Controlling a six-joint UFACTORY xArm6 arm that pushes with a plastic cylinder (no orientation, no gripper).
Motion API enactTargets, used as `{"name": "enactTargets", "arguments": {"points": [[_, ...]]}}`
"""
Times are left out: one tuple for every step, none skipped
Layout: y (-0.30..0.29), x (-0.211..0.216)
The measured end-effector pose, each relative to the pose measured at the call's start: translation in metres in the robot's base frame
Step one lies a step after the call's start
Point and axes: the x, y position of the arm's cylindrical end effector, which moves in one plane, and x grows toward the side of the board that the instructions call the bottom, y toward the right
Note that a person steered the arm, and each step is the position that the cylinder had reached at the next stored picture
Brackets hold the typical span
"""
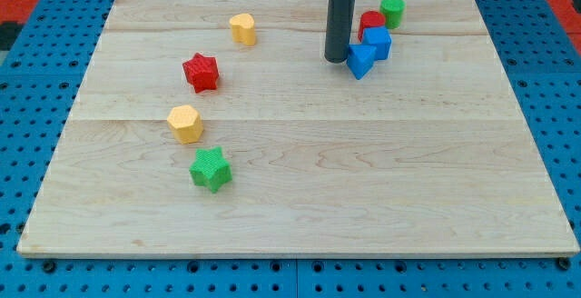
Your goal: Move the yellow heart to the top centre
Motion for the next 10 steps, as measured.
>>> {"name": "enactTargets", "arguments": {"points": [[-0.037, 0.002], [-0.078, 0.002], [-0.089, 0.002], [-0.09, 0.002], [-0.14, -0.031], [-0.197, -0.09], [-0.255, -0.09], [-0.175, -0.075], [-0.069, -0.075], [-0.078, -0.077]]}}
